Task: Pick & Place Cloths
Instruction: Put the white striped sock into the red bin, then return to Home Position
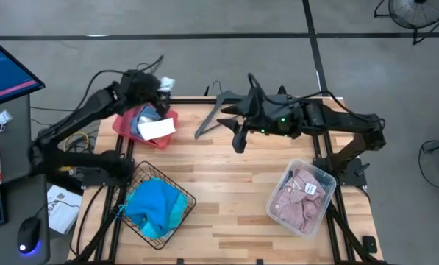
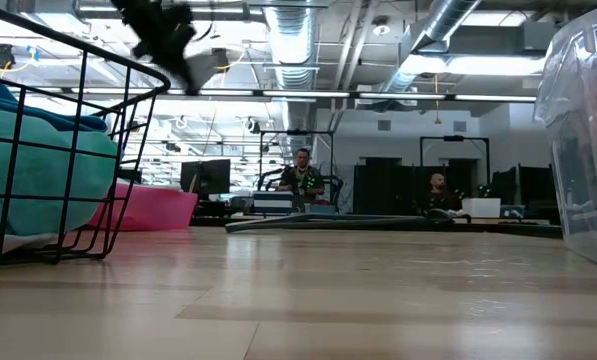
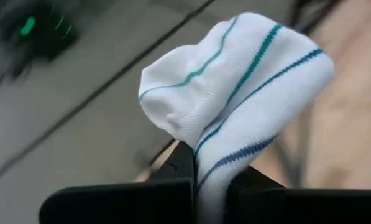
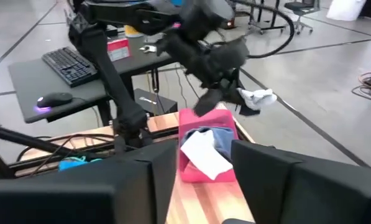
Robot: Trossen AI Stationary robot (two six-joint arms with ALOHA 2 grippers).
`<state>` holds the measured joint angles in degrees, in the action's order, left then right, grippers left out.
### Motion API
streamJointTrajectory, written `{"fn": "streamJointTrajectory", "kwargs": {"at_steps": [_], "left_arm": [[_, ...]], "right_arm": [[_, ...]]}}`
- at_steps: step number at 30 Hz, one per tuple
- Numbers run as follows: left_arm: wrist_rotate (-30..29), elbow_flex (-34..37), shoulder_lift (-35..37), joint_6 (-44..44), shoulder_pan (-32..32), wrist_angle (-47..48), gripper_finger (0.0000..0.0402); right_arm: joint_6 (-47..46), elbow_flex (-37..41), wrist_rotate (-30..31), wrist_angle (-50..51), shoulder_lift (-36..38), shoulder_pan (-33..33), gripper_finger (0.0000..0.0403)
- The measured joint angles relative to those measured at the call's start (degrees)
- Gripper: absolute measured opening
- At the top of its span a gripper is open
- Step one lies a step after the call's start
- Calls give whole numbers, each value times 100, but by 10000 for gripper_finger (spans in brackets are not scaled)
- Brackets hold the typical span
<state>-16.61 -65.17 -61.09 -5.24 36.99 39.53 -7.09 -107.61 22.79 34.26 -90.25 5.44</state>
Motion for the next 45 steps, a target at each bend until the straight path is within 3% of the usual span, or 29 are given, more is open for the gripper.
{"fn": "streamJointTrajectory", "kwargs": {"at_steps": [6, 13, 19, 26, 29, 34, 36, 39, 42, 45], "left_arm": [[-117, 457, -3, 938, 947, 925, 1], [-106, 1377, -7, 1350, 1163, 1261, 24], [-328, 1847, -7, 1285, 1143, 1259, 96], [-465, 1901, -7, 1335, 1143, 1256, 189], [155, 1704, 54, 1456, 1143, 1265, 226], [2864, 1004, 500, 1724, 1107, 674, 255], [3549, 683, 894, 1868, 1033, 134, 250], [3649, 233, 1608, 1973, 848, -522, 212], [3608, 2, 2384, 1759, 735, -1100, 141], [3605, 2, 3186, 1638, 678, -1325, 48]], "right_arm": [[-43, 2, -1, 180, 91, 10, 181], [-345, 7, -8, 744, 84, 17, 208], [-498, 7, -22, 903, 82, 56, 250], [-499, 7, -66, 907, 82, 157, 282], [-497, -46, -72, 923, 131, 241, 285], [65, -250, -74, 662, 626, 498, 286], [342, -254, -66, 752, 963, 574, 286], [637, -220, -26, 984, 1547, 655, 278], [851, 136, -16, 990, 2304, 708, 242], [959, 963, 23, 678, 3108, 732, 169]]}}
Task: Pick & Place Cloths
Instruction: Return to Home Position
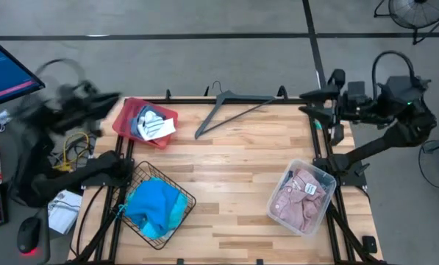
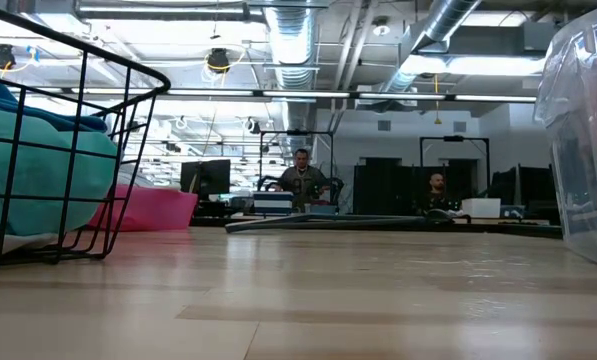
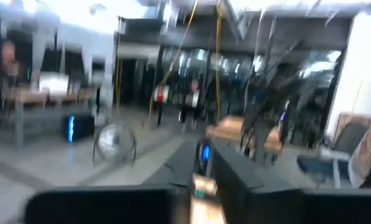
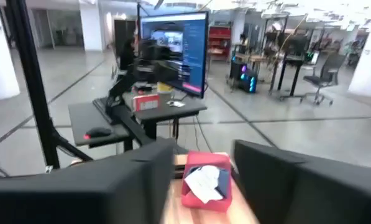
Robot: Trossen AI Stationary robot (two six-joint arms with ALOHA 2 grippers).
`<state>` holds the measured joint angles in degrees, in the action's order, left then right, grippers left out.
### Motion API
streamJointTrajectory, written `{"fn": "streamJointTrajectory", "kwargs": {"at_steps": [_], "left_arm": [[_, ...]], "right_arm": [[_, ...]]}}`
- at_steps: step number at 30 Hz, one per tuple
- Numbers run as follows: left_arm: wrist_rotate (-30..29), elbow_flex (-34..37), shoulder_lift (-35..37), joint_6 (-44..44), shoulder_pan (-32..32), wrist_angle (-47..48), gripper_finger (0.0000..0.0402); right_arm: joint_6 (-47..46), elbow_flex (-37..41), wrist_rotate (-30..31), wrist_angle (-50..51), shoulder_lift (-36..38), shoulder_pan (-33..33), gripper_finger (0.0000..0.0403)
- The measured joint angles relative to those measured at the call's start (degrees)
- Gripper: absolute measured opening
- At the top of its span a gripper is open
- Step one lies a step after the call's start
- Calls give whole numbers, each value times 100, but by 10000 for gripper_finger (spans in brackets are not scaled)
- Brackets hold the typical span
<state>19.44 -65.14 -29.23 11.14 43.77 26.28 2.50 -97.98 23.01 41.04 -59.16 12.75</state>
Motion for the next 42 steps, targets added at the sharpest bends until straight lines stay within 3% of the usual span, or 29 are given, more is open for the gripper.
{"fn": "streamJointTrajectory", "kwargs": {"at_steps": [2, 4, 5, 13, 17, 19, 22, 27, 32, 36, 42], "left_arm": [[-4, 52, 487, 51, -2, -31, 15], [-77, 242, 964, 117, -2, 25, 8], [-116, 365, 1201, 137, -2, 59, 5], [-164, 1885, 2860, 767, 95, 194, 0], [-116, 2532, 2830, 1166, 247, 337, 0], [151, 2810, 2672, 1313, 294, -187, 0], [410, 3364, 2562, 1605, 266, -815, 0], [449, 4040, 2595, 1807, -32, -2299, 0], [439, 4689, 2584, 1976, -701, -2567, 0], [11, 5238, 2539, 2065, -1522, -2993, 0], [-748, 5599, 2528, 1420, -2619, -3188, 0]], "right_arm": [[77, 809, 9, -377, 556, -2, 102], [68, 1743, 5, -862, 1070, -2, 34], [58, 2236, -8, -1167, 1333, -2, 18], [-497, 5854, -371, -3942, 3142, -6, 4], [-906, 7229, -543, -5252, 3690, 2, 7], [-1005, 7746, -554, -5783, 3892, -7, 3], [-1052, 8280, -788, -6438, 4113, 11, 4], [-1139, 8754, -848, -6586, 4471, 61, 2], [-1209, 9027, -959, -6568, 4708, 154, 1], [-1134, 9286, -1116, -6559, 4805, 186, 1], [-1115, 9723, -1118, -6691, 4803, 179, 1]]}}
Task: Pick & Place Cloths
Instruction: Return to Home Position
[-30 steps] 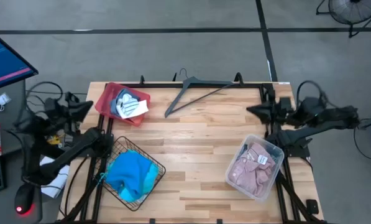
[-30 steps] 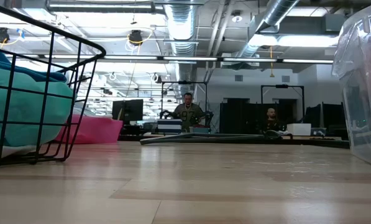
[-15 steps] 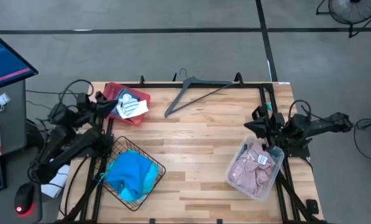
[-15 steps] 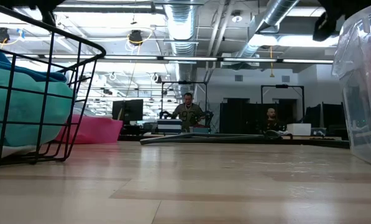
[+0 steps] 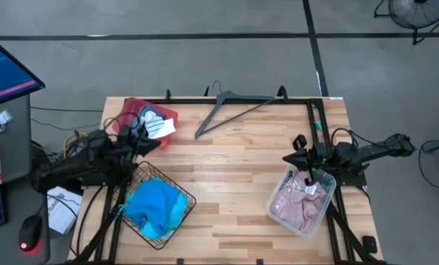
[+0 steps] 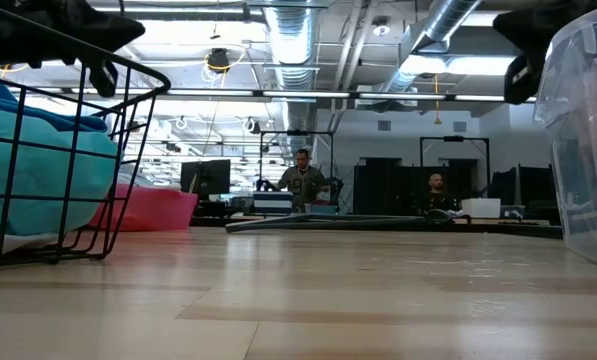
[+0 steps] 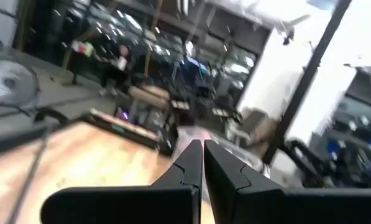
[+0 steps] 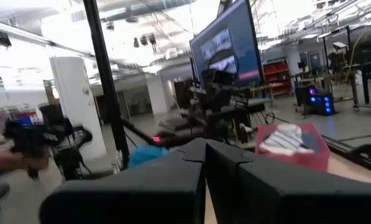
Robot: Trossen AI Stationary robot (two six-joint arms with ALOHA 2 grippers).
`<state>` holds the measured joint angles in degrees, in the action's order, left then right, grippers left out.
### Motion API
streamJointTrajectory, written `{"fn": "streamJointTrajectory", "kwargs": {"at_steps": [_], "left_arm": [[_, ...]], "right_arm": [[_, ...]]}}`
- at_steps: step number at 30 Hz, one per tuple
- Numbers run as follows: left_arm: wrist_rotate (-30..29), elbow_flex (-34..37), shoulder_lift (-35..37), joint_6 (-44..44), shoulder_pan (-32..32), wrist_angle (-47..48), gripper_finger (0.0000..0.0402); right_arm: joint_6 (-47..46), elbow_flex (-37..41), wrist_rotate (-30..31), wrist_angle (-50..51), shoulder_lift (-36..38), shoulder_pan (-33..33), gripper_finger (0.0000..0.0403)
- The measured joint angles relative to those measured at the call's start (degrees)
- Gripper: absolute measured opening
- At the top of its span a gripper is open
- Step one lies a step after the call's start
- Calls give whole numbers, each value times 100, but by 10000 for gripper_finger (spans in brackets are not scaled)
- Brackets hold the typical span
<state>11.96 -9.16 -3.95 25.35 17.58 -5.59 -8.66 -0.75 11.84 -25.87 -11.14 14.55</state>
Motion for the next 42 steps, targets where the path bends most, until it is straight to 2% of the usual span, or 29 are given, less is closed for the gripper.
{"fn": "streamJointTrajectory", "kwargs": {"at_steps": [4, 11, 17, 27, 31, 35, 42], "left_arm": [[37, 79, -8, -97, -331, 60, 0], [701, 71, 192, 121, -374, 35, 0], [-8, 159, 155, -543, -374, 27, 0], [-864, 884, 134, -397, -373, 76, 0], [-904, 882, 7, -438, -372, 32, 0], [-903, 882, -90, -406, -372, 9, 0], [-902, 882, -228, -405, -369, -12, 0]], "right_arm": [[162, 30, -4, 124, -4, 0, 1], [977, 33, -78, 53, 208, -134, 0], [882, 35, -450, 584, 564, -344, 0], [665, 37, -452, 875, 821, -426, 0], [645, 37, -444, 922, 820, -409, 0], [366, 39, -126, 979, 822, -425, 0], [364, 39, -129, 1045, 820, -420, 0]]}}
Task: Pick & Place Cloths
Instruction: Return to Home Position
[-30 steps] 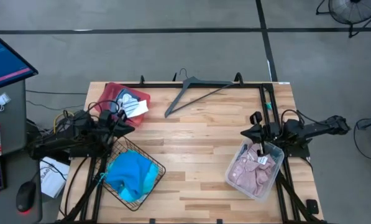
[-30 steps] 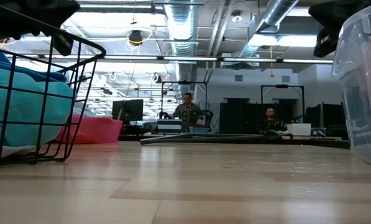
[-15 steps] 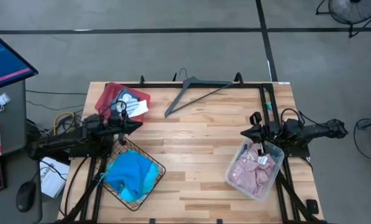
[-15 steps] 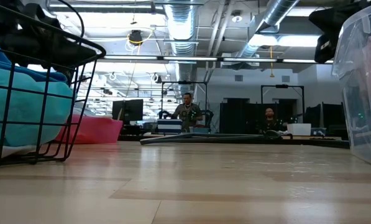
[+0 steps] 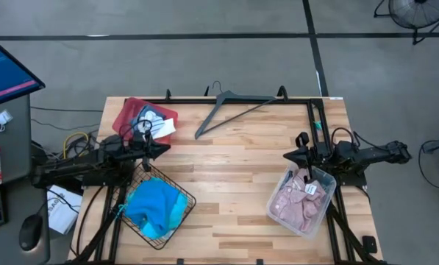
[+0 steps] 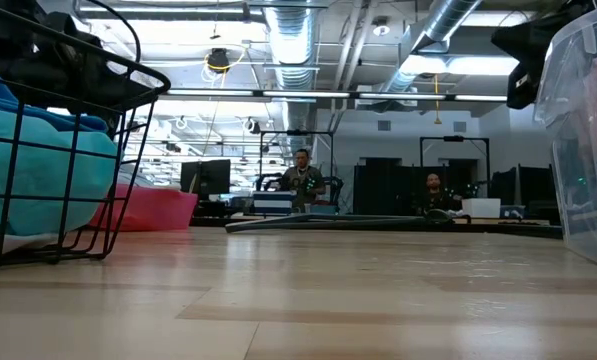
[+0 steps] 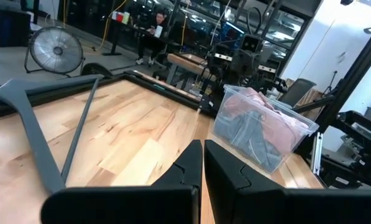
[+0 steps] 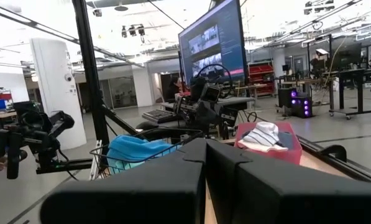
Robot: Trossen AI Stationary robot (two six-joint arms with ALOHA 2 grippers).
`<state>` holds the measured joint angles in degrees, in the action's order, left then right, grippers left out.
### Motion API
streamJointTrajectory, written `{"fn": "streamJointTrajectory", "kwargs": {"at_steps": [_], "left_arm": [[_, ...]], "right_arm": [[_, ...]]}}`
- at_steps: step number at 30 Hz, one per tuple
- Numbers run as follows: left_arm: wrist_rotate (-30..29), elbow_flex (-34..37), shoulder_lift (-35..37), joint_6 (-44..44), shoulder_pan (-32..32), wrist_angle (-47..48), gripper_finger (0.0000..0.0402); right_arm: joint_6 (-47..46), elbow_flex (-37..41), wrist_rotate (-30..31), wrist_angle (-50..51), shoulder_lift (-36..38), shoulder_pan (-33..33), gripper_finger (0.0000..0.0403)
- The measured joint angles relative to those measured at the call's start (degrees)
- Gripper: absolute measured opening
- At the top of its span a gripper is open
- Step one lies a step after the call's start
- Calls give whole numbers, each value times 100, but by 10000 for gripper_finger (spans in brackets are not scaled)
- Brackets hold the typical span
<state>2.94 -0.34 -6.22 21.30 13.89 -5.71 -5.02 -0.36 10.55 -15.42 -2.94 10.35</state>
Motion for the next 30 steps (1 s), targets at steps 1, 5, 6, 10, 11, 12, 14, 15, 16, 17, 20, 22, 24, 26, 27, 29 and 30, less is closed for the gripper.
{"fn": "streamJointTrajectory", "kwargs": {"at_steps": [1, 5, 6, 10, 11, 12, 14, 15, 16, 17, 20, 22, 24, 26, 27, 29, 30], "left_arm": [[1, 0, -9, 0, 0, 4, 0], [2, 0, -67, 0, 0, -4, 0], [2, 0, -71, 0, 0, -2, 0], [2, 0, -72, 0, 0, -37, 0], [4, 0, -72, 0, 0, -38, 0], [4, 0, -72, 0, 0, -39, 0], [4, 0, -70, 0, 0, -41, 0], [4, 0, -70, 0, 0, -45, 0], [4, 0, -70, 0, 0, -48, 0], [4, 0, -70, 0, 0, -50, 0], [4, 0, -70, 0, 0, -74, 0], [4, 0, -70, 0, 0, -81, 0], [4, 0, -70, 0, 0, -81, 0], [6, 0, -70, 0, 0, -81, 0], [4, 0, -70, 0, 0, -81, 0], [6, 0, -70, 0, 0, -81, 0], [5, 0, -70, 0, 0, -81, 0]], "right_arm": [[0, 0, 0, 0, 0, 0, 0], [0, 1, 0, 0, 0, 0, 0], [0, 2, -1, 0, 0, 2, 0], [0, 2, 0, -1, 0, 0, 0], [0, 2, -2, -1, 0, 0, 0], [0, 2, -2, -1, 0, 0, 0], [0, 4, -1, -1, 0, 1, 0], [0, 4, -2, -2, 0, 0, 0], [0, 4, 0, -2, 0, 2, 0], [0, 4, -2, -2, 0, 0, 0], [0, 4, -2, -2, 0, 1, 0], [0, 4, -2, -2, 0, 0, 0], [0, 4, -2, -2, 0, 0, 0], [0, 4, -2, -2, 0, 1, 0], [0, 4, -2, -2, 0, 0, 0], [0, 4, -2, -2, 0, 2, 0], [0, 4, -2, -2, 0, 2, 0]]}}
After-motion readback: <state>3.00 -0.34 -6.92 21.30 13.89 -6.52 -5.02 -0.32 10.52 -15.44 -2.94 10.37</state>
